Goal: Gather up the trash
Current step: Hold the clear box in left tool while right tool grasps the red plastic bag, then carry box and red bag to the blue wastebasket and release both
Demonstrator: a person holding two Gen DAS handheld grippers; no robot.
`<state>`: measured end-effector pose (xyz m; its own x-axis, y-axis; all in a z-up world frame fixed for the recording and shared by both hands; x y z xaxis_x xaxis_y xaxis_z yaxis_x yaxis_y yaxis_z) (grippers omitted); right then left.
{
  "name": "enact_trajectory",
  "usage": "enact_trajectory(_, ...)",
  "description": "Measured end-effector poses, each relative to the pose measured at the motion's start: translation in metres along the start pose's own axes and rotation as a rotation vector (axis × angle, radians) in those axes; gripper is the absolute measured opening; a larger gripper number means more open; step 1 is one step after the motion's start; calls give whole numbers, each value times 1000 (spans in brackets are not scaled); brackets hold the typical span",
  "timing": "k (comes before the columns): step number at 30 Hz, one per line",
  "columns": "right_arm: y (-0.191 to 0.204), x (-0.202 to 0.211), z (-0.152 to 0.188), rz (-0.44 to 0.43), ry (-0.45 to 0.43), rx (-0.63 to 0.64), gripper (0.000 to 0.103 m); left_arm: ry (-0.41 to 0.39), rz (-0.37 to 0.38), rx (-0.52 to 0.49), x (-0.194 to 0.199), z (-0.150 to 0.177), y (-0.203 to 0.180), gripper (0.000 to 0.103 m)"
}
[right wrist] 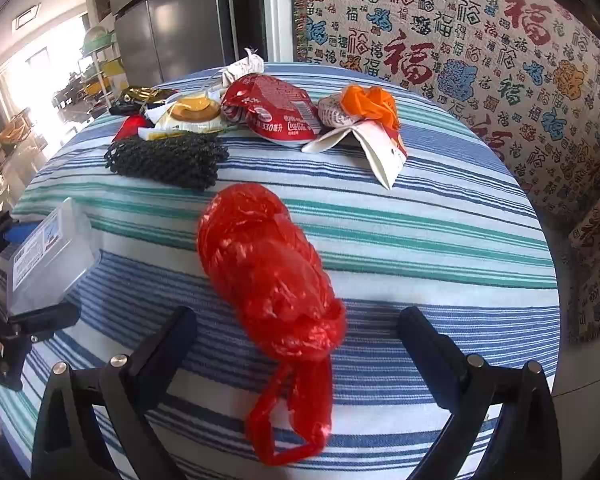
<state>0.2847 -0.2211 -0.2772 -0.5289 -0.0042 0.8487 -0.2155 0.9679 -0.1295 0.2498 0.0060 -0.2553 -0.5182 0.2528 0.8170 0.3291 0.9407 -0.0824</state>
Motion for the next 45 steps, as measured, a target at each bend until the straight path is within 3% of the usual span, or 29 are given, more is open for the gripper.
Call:
enact_trajectory(6,-1,3,3,-8,17,16,102,9,21,-24,2,2,0,103)
enact_trajectory(9,5,11,-1,-7,-21,37,101,11,8,-11,4,3,3,103)
enact_trajectory(14,12,24,-11,-7,-63,71,100,-24,50,35,16,-1,10,102)
enact_trajectory(17,15,28,-20,-34,-81,72,89,-29,82,65,19,-1,14,100)
enact_trajectory(19,21,33,-26,-54,-97,87,88,-34,84,62,22,-3,15,94)
enact_trajectory(23,27,28,-27,-38,-71,119,69,-43,89,51,24,-5,11,87)
enact_trajectory(26,27,23,-27,-13,-49,132,63,-37,82,22,23,-4,6,83)
enact_trajectory(28,26,21,-26,-6,-35,139,46,-26,62,-7,21,-2,4,83)
enact_trajectory(29,25,21,-26,-1,-27,136,38,-21,51,-22,19,-1,3,75)
enact_trajectory(31,20,23,-27,-24,-25,83,36,-18,56,-38,19,0,0,64)
enact_trajectory(35,14,33,-28,-44,-43,15,35,-33,44,-60,23,-1,-3,64)
enact_trajectory(45,-17,58,-10,-21,-62,-97,35,-88,119,-9,35,-11,-10,63)
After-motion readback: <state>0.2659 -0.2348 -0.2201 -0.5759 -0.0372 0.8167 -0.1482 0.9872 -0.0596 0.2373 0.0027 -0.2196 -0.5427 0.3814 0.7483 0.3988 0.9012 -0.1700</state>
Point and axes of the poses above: each gripper's, at about its wrist camera, not at the fingertips, and x roughly against the way its jaws point, y to its left, z to its underside, the point moved 8 cm from there along -x, roughly the way its jaws point, and after that the axes turned 6 degrees about z, right-handed, at the moved point
